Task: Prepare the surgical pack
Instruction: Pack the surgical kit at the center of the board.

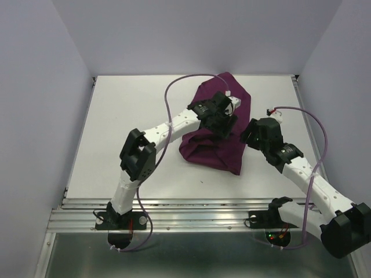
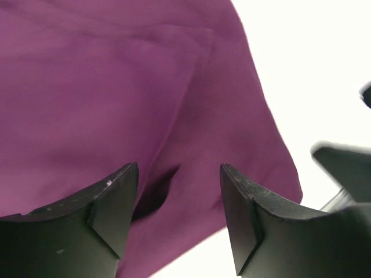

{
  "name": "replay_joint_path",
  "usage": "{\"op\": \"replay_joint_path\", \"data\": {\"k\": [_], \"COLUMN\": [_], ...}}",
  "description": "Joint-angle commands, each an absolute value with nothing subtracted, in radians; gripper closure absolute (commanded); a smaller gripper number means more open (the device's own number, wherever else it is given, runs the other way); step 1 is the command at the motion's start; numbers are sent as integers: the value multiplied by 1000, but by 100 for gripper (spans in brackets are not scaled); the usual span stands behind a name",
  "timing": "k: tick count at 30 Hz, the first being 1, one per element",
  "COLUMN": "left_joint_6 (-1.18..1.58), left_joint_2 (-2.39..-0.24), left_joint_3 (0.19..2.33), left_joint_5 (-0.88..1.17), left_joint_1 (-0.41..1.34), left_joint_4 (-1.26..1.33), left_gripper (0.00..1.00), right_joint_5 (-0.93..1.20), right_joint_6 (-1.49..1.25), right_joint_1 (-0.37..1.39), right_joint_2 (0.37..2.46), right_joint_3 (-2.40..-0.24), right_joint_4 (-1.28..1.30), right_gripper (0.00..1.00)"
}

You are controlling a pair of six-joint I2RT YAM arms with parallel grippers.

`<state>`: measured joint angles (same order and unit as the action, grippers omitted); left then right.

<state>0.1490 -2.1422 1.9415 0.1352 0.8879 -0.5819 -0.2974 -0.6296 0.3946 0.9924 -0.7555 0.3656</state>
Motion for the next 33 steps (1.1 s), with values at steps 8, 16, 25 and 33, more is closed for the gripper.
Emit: {"op": "replay_joint_path", "data": {"k": [8,16,25,33], "left_joint_6": [291,477,486,497], "left_joint_2": [-1611,-1399,-1376,-1437], "left_joint_3": [1614,1215,1120,1117], "left_joint_5": [6,11,-69,-103], "left_joint_1": [693,732,831,854], "left_joint_4": [-537,-407,-400,-374], "left_gripper": [43,56,46,38], "right_joint_5": [-137,182,299,339], "right_joint_6": [-689,-818,-922,-974], "right_joint_1": [342,213,204,204], "right_joint_2": [1120,1350,1479,1549], "right_joint_3": [-793,-859,-908,-913], "right_joint_4": [259,152,49,-20], "right_gripper": [36,36,36,41]}}
